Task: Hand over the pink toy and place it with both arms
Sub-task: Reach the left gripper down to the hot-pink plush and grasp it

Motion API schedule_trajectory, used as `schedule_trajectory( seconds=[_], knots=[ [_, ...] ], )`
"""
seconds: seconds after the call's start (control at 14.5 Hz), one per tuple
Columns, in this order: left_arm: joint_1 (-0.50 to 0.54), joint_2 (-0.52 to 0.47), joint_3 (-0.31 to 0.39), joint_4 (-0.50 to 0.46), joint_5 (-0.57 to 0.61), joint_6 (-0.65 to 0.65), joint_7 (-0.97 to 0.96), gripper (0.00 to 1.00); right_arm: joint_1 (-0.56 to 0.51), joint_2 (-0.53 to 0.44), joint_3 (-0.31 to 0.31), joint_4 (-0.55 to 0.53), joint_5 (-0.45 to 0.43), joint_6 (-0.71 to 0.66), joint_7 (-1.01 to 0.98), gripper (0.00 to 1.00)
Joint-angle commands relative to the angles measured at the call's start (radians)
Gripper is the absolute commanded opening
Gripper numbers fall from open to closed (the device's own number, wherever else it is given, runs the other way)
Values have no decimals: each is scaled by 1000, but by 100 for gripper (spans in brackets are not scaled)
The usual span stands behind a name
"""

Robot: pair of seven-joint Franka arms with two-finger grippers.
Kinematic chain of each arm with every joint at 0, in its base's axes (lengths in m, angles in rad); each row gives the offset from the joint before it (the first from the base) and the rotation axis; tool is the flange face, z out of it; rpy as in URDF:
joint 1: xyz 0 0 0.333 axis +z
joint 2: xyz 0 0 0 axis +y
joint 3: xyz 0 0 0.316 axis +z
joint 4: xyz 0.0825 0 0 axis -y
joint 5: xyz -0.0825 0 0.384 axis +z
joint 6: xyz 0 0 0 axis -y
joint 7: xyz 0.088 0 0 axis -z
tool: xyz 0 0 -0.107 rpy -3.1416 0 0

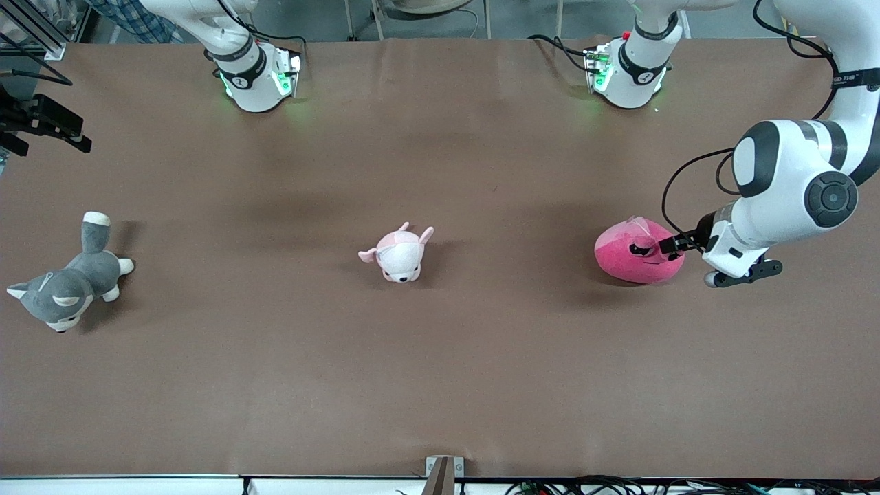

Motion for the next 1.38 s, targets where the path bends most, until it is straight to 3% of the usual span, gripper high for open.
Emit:
schedule_trajectory(
  seconds=[0.0, 0.35, 0.62, 0.76, 1.04, 1.31],
  knots=[
    [5, -19, -4, -24, -8, 20, -5, 59, -19, -12, 7, 4, -2, 2, -9, 100],
    [2, -2, -6, -29, -13, 52, -7, 30, -30, 14, 5, 4, -2, 12, -6, 100],
    [0, -2, -6, -19, -13, 43, -23, 2, -34, 133, 0, 24, -1, 19, -11, 100],
    [-6, -13, -6, 3, -11, 7, -43, 1, -45, 219, 2, 34, -5, 26, -12, 100],
    [-12, -20, -53, 163, -13, -195, -132, 1, -57, 232, 2, 32, 16, 22, 18, 100],
    [-15, -19, -151, 341, -19, -354, -287, 1, -13, 229, 23, 32, 33, -1, 361, 100]
  ],
)
